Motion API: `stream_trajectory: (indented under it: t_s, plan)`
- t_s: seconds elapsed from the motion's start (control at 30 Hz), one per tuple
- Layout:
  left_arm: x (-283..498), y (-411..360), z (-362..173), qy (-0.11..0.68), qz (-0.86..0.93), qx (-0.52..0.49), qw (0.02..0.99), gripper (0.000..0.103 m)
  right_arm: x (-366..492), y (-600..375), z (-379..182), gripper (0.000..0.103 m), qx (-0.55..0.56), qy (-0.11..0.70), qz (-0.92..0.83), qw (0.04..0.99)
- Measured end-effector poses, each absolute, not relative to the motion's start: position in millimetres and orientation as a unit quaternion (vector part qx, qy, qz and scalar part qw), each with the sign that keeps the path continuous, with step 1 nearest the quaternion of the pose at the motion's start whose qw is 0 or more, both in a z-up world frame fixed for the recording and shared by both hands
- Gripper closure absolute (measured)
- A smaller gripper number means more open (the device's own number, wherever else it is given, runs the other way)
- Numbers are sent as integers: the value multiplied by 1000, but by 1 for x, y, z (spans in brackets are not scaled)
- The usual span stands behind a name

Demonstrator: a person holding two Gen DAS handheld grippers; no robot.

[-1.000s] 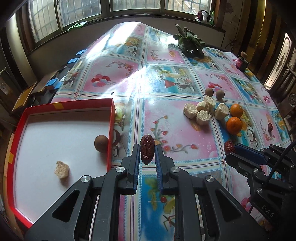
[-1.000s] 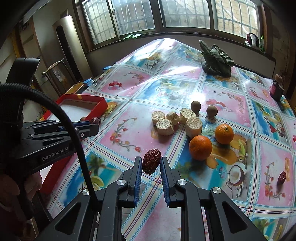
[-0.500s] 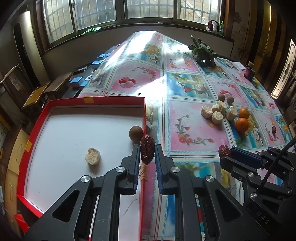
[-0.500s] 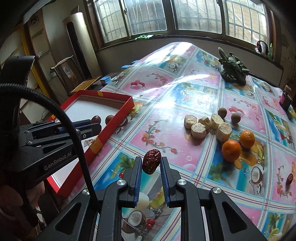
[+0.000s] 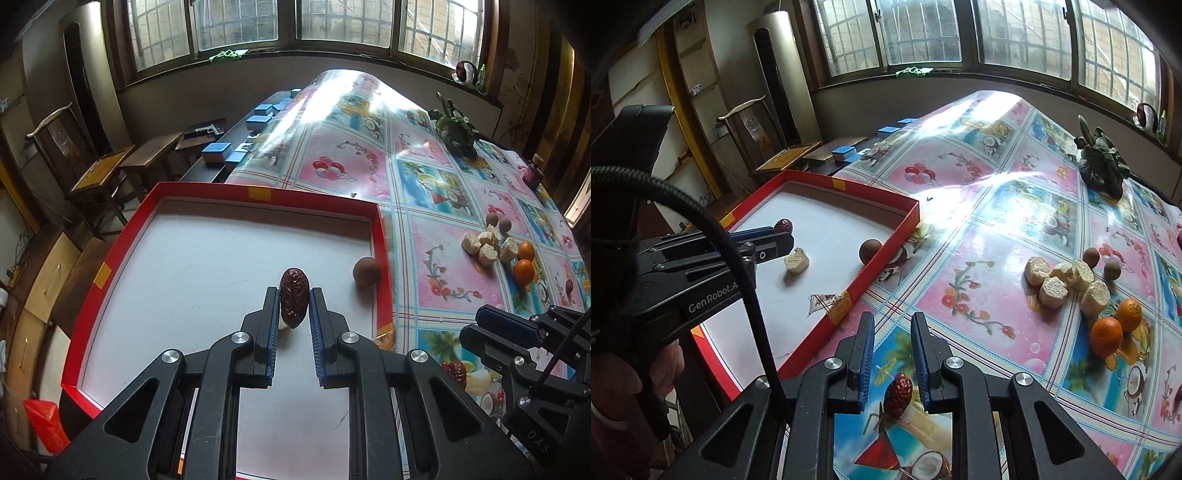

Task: Organize fruits
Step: 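Carry both red dates into the red tray and open both grippers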

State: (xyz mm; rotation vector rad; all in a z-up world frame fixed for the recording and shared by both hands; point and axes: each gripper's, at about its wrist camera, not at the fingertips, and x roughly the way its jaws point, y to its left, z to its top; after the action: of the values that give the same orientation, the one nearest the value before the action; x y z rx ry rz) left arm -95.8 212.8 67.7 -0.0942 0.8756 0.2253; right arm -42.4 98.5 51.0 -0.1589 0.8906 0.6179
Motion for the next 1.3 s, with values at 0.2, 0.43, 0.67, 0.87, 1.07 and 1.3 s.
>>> stream_trajectory:
  t_s: [0.2, 0.43, 0.67, 0.87, 1.07, 1.3]
  plan:
    - [-100, 232, 66, 420, 119, -63, 897, 88, -34, 82, 52, 84, -68, 435, 288, 851]
    - [-96, 242, 60, 426, 121, -78, 893, 88, -41, 64, 35, 78, -60, 477, 288, 828]
    - [-97, 246, 57, 431, 123, -83, 890, 88, -57, 79, 14, 67, -90, 489, 302, 813]
    - [-96, 250, 55, 433, 126, -88, 888, 88, -62, 85, 9, 73, -140, 476, 294, 817]
    - [-96, 259, 56, 431, 133, -94, 887, 88, -51, 92, 29, 73, -114, 459, 308, 825]
    - [-97, 272, 51, 437, 148, -98, 882, 88, -39, 136, 43, 73, -110, 436, 352, 821]
